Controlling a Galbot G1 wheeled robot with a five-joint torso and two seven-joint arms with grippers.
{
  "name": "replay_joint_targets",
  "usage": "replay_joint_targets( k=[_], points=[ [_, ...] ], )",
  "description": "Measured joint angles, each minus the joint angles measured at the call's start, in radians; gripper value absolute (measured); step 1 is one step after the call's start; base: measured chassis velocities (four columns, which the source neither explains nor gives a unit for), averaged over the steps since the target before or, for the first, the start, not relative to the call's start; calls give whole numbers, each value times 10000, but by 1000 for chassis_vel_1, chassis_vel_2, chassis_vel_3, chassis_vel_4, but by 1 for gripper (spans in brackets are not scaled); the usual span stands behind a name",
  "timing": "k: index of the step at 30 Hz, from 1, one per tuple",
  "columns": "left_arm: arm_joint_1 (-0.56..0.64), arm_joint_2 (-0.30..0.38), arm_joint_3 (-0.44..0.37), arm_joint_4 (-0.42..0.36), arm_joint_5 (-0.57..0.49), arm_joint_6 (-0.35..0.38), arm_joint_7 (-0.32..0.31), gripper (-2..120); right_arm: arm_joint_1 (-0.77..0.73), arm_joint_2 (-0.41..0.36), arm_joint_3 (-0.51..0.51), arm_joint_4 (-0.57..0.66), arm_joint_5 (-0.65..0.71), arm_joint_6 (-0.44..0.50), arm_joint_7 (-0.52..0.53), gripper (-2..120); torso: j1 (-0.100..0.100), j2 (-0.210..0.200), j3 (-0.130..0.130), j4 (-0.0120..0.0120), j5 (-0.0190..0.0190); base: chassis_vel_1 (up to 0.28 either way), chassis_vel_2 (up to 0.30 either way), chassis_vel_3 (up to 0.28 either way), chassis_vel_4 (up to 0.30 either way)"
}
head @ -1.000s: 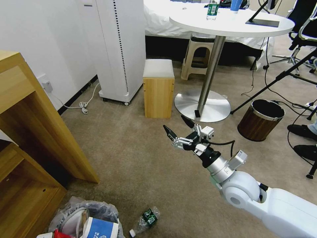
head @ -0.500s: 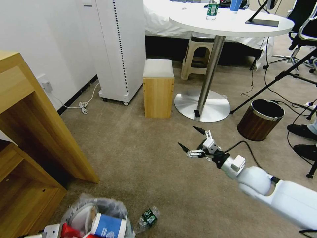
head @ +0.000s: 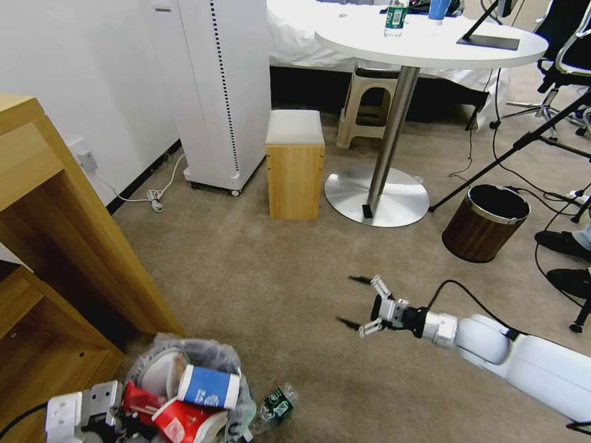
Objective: Pick up the trash bin and place the garbage on the floor into it.
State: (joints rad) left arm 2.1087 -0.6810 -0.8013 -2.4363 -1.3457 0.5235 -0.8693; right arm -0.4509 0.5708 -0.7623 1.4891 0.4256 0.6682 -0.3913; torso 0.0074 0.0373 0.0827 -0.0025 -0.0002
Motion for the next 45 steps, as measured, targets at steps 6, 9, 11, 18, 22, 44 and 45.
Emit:
replay_joint_targets(
  k=[6,9,11,18,22,44,45],
  points=[
    [60,151,28,76,14,-32,-38,0,1937,1580,-2134,-1551,557,452,-2342,100,1,0,0,7,-6,0,0,0,0],
    [65,203,-27,120,-51,-109,-107,0,2225,2228,-2859,-2570,574,640,-2789,100,1,0,1,7,4,0,0,0,0],
    [105,207,-83,138,-100,-139,-159,0,2281,2518,-3275,-3074,664,810,-2883,100,1,-1,1,3,2,0,0,0,0],
    [-23,249,-57,367,-134,-215,-168,0,2570,3145,-3878,-4276,519,1067,-3193,100,1,0,0,3,0,0,0,0,0],
    [-89,329,-40,394,-137,-258,-174,0,2628,3784,-4101,-5255,665,1086,-3344,100,1,0,0,2,4,0,0,0,0],
    [255,245,-168,368,65,-252,-243,0,2003,5878,-4846,-6816,993,985,-3092,100,0,0,-1,2,0,0,0,0,0],
    [285,227,-181,352,93,-250,-243,0,1943,5948,-4869,-6816,961,966,-3065,100,0,0,-1,3,2,0,0,0,0]
  ],
)
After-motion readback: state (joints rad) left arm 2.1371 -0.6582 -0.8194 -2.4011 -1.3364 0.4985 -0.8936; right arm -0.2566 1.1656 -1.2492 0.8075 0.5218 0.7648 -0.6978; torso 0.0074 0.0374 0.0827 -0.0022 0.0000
